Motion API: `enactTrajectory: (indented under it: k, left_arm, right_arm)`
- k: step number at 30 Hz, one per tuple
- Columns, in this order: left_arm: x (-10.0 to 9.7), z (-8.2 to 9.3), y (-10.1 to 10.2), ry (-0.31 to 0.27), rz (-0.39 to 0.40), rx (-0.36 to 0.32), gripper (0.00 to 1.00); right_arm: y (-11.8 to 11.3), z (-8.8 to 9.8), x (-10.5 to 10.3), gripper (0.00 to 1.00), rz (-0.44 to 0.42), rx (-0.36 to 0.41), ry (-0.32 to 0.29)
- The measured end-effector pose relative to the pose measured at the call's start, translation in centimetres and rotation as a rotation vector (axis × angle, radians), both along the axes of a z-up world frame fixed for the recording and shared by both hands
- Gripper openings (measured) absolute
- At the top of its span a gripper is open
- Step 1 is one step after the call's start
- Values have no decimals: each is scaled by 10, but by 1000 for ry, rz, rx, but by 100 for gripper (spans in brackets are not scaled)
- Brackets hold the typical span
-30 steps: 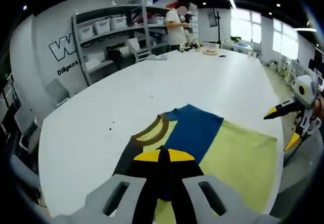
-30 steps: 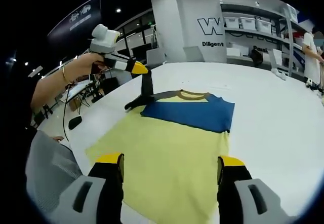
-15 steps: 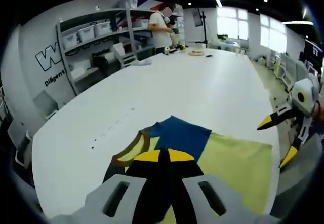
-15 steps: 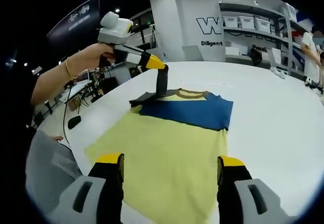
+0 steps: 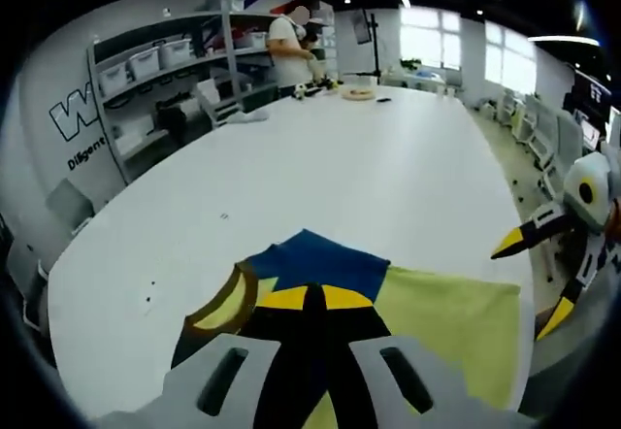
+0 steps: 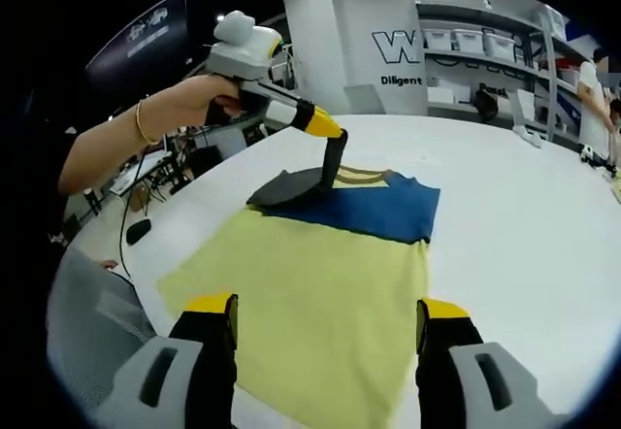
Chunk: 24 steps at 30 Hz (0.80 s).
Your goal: Fold the garment on the visible template until the final outline fits inside the template.
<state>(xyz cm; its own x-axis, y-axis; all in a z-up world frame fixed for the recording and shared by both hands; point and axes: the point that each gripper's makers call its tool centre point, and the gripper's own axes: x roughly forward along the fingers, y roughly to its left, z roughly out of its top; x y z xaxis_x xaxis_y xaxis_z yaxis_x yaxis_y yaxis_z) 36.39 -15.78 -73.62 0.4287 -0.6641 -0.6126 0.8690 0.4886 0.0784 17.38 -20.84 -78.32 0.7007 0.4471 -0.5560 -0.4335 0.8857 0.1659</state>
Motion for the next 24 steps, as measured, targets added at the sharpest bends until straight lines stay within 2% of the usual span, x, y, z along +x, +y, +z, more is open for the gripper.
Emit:
enactTrajectory:
  k: [11, 24]
  left_arm:
    - [-11, -43, -17, 51, -55, 77, 2]
    - [-16, -76, -34, 103, -74, 94, 2]
  right_arm:
    - [-1, -4, 2, 72, -10, 6, 9]
    - [-2, -12, 4, 72, -10, 15, 18]
